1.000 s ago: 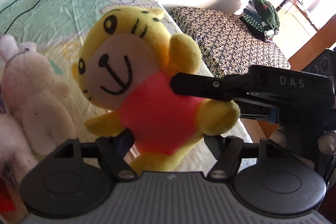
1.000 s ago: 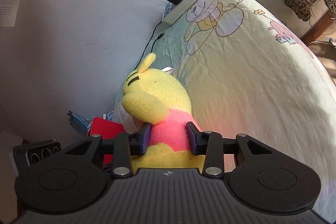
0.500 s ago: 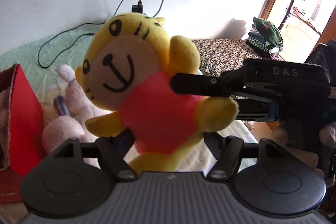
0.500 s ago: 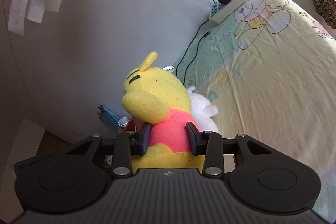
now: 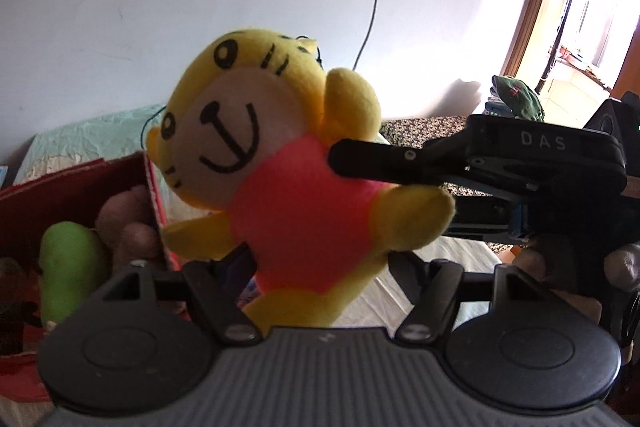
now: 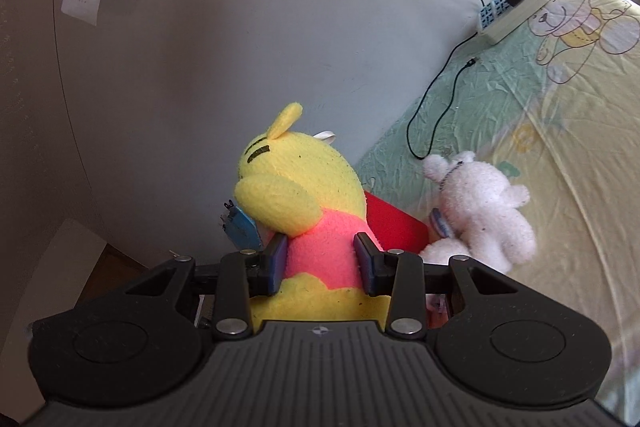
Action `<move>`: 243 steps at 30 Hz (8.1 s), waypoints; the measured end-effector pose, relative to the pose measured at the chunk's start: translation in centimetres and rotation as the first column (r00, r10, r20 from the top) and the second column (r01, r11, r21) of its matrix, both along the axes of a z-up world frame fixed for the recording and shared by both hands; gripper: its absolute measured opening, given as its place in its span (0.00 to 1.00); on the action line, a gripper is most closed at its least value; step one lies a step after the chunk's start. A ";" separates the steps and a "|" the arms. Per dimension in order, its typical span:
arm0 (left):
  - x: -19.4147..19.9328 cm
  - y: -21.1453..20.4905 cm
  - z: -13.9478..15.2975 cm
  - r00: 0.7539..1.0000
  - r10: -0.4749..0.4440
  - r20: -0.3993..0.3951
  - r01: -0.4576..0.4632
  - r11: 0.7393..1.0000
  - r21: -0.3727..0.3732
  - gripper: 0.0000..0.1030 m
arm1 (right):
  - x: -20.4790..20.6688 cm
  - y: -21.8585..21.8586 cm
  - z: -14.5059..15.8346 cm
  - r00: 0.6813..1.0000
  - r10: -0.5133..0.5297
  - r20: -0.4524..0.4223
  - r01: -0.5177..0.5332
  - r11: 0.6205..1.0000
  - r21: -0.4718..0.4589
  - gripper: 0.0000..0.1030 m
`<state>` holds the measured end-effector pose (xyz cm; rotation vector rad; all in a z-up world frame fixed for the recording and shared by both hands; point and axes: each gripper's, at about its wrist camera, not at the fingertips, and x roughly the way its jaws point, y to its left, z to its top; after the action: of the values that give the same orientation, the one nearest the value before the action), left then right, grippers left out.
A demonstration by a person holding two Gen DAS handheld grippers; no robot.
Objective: Organize objects
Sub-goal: 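Lift the tiger plush with both grippers and carry it over the red box, then lower the tiger plush into the box and open both grippers, then move both grippers over the bed toward the white bunny with blue bow, then close both grippers on the white bunny's body, then lift the white bunny with both grippers and carry it over the box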
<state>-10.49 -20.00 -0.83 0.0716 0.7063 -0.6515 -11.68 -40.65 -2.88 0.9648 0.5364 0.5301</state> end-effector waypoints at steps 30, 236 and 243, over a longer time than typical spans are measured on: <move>8.5 24.3 -4.1 0.968 0.229 -0.101 -0.228 0.973 0.020 0.72 | 9.1 23.8 -2.2 0.992 0.032 -0.126 -0.042 0.996 -0.079 0.35; -3.3 -5.9 -4.8 0.990 0.011 -0.143 0.005 0.993 0.114 0.81 | -2.4 -1.2 -6.5 0.977 0.120 -0.176 -0.163 0.952 -0.258 0.38; -4.2 -4.3 -1.9 0.999 0.010 -0.033 -0.007 0.997 0.075 0.81 | -3.0 0.0 -3.2 0.992 0.111 -0.053 -0.122 0.942 -0.312 0.38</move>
<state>-14.68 -24.30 -2.73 0.1264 0.7630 -0.6193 -14.70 -40.66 -6.08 0.6402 0.6903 0.5153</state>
